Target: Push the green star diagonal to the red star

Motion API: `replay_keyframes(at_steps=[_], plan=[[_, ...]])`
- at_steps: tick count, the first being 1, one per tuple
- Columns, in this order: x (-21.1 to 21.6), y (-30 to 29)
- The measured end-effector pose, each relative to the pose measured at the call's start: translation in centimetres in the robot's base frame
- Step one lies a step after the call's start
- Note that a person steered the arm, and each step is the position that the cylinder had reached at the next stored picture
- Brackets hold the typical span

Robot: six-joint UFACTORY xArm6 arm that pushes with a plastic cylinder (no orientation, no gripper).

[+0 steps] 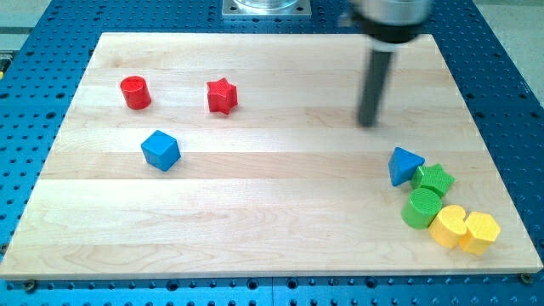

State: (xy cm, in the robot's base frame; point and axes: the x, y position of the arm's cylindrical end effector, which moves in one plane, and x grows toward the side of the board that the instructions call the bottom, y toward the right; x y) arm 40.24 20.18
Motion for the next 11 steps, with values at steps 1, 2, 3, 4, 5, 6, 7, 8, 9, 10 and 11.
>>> replay_keyframes(at_steps=[1,2,3,4,5,6,7,8,9,10,11], plan=[[6.2,6.7],[12.1,2.9],[13.3,-2.3],[13.2,-7.3],[15.0,-4.1],[16.0,-7.9],[15.8,-12.9],[11.8,-14.0],[6.2,-14.0],[11.9,-11.9],[13.4,-15.8]])
